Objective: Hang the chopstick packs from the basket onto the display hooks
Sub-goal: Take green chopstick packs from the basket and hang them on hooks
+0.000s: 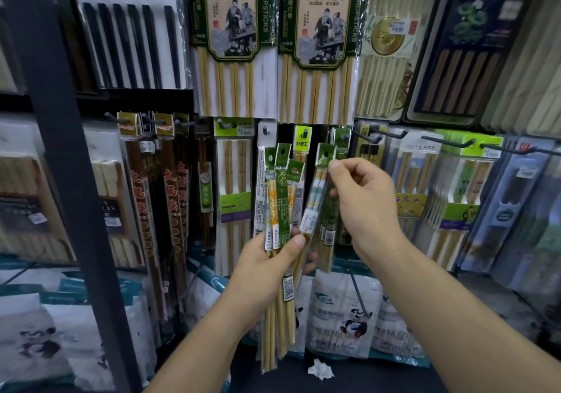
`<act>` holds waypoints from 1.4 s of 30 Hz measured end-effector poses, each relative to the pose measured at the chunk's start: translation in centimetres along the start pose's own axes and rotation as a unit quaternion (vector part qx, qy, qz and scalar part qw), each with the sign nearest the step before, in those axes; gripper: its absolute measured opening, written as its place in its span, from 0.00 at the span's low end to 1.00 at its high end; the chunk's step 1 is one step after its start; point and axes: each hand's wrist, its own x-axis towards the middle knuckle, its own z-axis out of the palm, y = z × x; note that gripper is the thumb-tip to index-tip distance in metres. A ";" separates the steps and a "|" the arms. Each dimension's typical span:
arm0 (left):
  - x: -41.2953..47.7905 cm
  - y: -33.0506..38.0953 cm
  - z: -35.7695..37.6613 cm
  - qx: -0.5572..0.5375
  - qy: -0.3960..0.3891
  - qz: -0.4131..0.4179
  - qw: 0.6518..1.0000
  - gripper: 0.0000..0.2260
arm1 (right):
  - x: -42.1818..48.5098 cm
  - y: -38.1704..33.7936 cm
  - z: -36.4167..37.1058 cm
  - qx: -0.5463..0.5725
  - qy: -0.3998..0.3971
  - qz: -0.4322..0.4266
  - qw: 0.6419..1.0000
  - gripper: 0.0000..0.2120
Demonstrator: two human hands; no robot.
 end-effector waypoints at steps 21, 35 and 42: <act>-0.3 0.9 -0.2 -0.006 -0.035 -0.017 0.999 0.32 | 3.3 -0.5 -0.5 0.000 0.089 -0.012 0.996 0.16; -0.3 0.8 -0.4 -0.103 -0.022 -0.035 0.994 0.10 | 4.4 0.9 0.0 -0.027 0.098 0.002 0.995 0.17; -0.4 0.9 -0.3 -0.022 -0.024 0.023 0.999 0.10 | 4.3 1.6 0.2 -0.038 0.125 0.021 0.991 0.11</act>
